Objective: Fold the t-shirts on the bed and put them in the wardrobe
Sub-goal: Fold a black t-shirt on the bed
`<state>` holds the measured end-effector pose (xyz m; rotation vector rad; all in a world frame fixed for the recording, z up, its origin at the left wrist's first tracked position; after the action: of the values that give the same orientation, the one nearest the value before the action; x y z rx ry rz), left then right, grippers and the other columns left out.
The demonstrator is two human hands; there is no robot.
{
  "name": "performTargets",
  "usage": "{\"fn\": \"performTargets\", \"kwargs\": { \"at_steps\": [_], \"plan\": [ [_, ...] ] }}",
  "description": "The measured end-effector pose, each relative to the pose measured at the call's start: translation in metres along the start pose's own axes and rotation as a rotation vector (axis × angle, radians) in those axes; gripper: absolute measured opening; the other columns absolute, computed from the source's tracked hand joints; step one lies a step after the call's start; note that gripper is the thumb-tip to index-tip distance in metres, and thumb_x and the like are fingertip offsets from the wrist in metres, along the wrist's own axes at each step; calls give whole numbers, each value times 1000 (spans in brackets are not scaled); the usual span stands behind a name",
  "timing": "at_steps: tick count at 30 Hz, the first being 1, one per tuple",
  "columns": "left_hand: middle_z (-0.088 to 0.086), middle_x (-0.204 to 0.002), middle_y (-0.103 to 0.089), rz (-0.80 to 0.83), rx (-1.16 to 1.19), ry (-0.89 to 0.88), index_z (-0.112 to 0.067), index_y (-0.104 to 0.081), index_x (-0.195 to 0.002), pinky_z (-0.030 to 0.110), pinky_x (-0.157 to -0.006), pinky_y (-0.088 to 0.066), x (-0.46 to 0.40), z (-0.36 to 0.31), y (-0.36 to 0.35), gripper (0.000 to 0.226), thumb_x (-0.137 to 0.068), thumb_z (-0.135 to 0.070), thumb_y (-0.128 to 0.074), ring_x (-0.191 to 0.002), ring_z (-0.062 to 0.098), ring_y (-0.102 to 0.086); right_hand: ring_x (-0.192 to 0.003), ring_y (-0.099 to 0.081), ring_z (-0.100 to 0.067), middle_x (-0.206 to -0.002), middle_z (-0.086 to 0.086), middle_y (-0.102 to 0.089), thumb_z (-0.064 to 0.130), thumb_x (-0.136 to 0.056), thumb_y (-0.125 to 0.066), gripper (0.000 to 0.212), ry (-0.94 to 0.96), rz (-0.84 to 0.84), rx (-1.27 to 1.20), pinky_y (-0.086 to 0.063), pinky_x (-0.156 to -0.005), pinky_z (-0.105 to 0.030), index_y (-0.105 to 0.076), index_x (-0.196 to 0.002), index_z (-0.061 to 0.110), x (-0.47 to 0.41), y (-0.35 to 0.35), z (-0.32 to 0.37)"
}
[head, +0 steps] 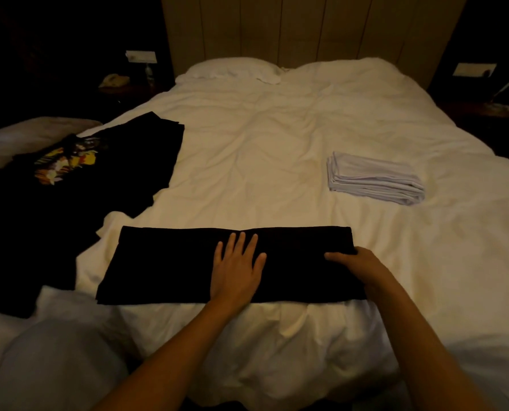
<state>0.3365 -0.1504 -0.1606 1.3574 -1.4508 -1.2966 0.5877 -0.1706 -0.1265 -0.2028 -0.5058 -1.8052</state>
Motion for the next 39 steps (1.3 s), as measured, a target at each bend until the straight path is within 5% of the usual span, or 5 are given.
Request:
{"fn": "performTargets", "kwargs": {
  "at_steps": [4, 9, 18, 22, 39],
  "plan": [
    [0, -164, -15, 84, 245, 75, -27, -21, -156, 39, -121, 1, -8, -5, 14, 56, -104, -50, -23, -152, 18, -4, -77, -73, -30, -96, -19, -73, 14, -74, -74, 48, -89, 199, -433, -57, -57, -32, -63, -118, -1, 13, -7, 8],
    [-1, -156, -36, 29, 1201, 306, -16, -36, -151, 34, -121, -21, -16, -10, 31, 52, -105, -42, -34, -143, 16, -33, -77, -73, -27, -93, -16, -74, 11, -81, -66, 35, 67, 251, -557, -58, -59, -31, -64, -114, 1, 33, -19, 37],
    [3, -133, -61, 55, 1532, 416, -27, -60, -132, 45, -111, -40, -15, 2, 3, 68, -83, -72, -45, -125, 21, -55, -78, -72, -30, -89, -20, -72, 3, -83, -67, 17, 243, 232, -406, -59, -65, -35, -66, -100, 0, 81, -95, 110],
    [12, -123, -66, 89, 1723, 451, -13, -61, -129, 34, -92, -53, 2, 18, 43, 51, -103, -48, -36, -113, 26, -63, -77, -66, -30, -84, -17, -66, 8, -83, -69, 14, 249, 260, -319, -58, -72, -41, -64, -94, 2, 92, -147, 132],
    [6, -104, -65, -480, 1380, 598, -15, -60, -112, 28, -77, -51, 62, 210, 74, 46, -107, -38, -21, -91, 18, -63, -76, -65, -19, -89, -9, -66, 15, -83, -68, 26, 242, 385, 398, -48, -57, -27, -61, -107, 6, 91, -327, 131]
  ]
}}
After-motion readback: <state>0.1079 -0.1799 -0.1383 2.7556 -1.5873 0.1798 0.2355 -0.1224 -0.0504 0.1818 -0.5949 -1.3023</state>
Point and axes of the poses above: each hand's wrist, its own x-axis away from the middle knuckle, its own y-axis out of the back of the hand, z = x × y, the point moved 2 cm from there along -x, towards the middle knuckle
